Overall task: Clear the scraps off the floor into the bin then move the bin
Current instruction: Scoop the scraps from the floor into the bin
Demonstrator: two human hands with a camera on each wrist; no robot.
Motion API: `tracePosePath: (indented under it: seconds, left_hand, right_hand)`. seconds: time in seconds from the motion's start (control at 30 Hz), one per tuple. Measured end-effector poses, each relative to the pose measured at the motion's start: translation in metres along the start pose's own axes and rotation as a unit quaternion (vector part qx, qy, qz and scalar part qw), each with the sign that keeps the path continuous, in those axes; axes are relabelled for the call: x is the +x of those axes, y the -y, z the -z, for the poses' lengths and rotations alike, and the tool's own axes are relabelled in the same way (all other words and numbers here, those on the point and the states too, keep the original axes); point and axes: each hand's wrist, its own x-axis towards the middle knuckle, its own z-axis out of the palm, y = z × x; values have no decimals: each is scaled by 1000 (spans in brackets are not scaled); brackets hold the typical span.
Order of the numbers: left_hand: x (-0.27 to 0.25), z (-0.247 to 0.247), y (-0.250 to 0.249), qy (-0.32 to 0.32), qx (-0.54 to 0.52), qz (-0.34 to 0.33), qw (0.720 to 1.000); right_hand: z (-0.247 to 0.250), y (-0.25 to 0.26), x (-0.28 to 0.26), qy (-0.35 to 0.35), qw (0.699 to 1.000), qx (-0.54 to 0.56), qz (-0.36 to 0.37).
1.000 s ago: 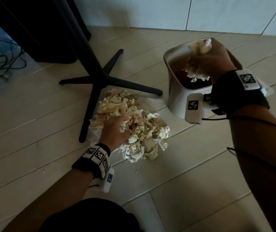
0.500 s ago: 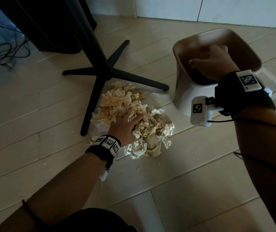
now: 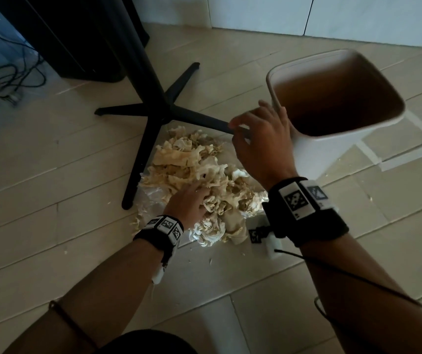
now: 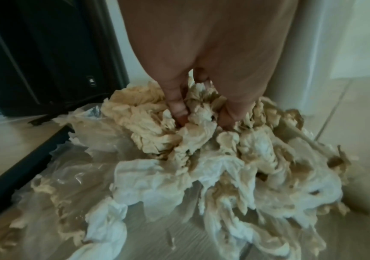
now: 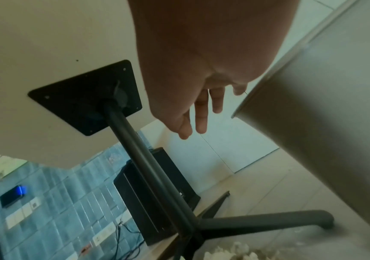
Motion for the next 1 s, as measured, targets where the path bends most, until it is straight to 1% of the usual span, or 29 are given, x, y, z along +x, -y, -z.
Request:
tracePosePath:
  seconds: [0.07,0.2,0.27,0.37,0.43,0.5,0.57,0.63,0.7,0.8,0.87,0.9,1.0]
  left_hand:
    - [0,2,5,-12,-12,5,1000]
    - [-1,4,8,-7,7,-48,999]
    - [-1,2,6,4,30,-63,998]
    - [0,-2,2,26,46,-52,997]
    - [0,-2,1,31,32,-38,998]
    - [-1,2,1,20,3,-31,999]
    - [-2,6,5,-1,-29,-28,999]
    - [-7,11,11,-24,-60,-26,998]
    - [-13,18,17,-41,-78,-18,996]
    - [-23,27,22,-71,-113,-6,991]
    - [-30,31,25,-93,-138,-6,986]
    - [-32,31,26,-101,-146,-7,984]
    - [-38,31,28,-122,-168,-8,978]
  right_hand:
    - [-3,-3,-6,2,1000,-16,1]
    - [-5,-11,-9,-15,999,-23,16]
    - [-8,-11,-12,-15,1000,-13,24]
    - [-22,-9,-24,14,999,1,38]
    - [-36,-12,-35,57,998,23,20]
    - [-55,-20,-45,127,991,35,-18]
    - [-74,-31,-54,219,973,27,-66]
    - [-93,-41,-64,301,947,11,-107]
    - [-110,-48,-75,350,927,-8,-133]
    - [-130,-56,-94,392,905,-38,-160]
    - [-137,-62,-106,395,902,-55,-164]
    - [-139,-64,-112,386,906,-67,-162]
    - [-140,-66,-126,313,934,-84,-154]
